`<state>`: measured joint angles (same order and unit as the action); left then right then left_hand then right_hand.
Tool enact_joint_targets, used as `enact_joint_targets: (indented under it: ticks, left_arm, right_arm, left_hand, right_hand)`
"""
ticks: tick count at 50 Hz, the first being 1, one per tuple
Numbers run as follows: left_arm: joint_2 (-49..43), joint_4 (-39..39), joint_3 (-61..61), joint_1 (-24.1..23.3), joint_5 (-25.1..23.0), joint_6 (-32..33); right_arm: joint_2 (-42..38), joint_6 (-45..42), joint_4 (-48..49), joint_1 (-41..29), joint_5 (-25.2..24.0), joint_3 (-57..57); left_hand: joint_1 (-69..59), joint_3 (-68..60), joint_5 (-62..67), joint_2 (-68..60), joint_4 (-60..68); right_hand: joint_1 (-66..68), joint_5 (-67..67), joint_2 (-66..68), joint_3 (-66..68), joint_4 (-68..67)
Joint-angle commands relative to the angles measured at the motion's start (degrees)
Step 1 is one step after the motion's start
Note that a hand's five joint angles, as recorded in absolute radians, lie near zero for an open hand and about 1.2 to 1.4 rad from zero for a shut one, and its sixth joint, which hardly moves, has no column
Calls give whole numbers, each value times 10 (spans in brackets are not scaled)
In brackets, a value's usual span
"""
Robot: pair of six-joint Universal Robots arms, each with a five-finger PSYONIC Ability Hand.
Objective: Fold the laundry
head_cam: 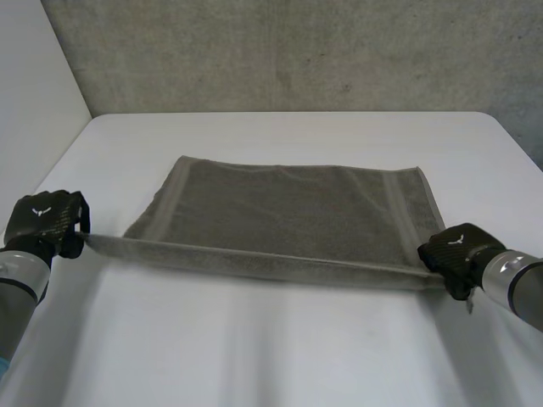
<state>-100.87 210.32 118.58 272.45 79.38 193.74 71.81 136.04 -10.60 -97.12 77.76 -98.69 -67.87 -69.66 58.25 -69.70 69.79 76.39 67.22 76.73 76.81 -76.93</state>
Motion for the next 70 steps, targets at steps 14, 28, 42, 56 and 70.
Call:
enact_joint_targets:
  ticks: [14,28,42,56,70]
  left_arm:
    - [269,-220,-131,-12,-64,0]
    - [156,-265,-170,-23,-65,2]
    - [-154,-265,-379,-75,-28,1]
    - [-151,-244,-813,-128,108,-192]
    - [-88,-258,-639,-113,102,-231]
  right_arm:
    - [227,86,-84,38,-104,146]
    - [110,6,-186,35,-102,220]
    - [-154,-19,-183,-42,-17,420]
    - [-64,295,182,-81,27,632]
    - [-20,243,13,-77,-45,494]
  left_hand:
    - [-121,-103,117,-103,102]
    - [-121,-103,117,-103,102]
    - [-121,-103,117,-103,102]
    - [-121,-103,117,-103,102]
    - [-121,-103,117,-103,102]
  right_hand:
    - [36,28,33,32,-31]
    - [36,28,33,32,-31]
    - [36,28,33,32,-31]
    - [36,28,33,32,-31]
    - [36,28,33,32,-31]
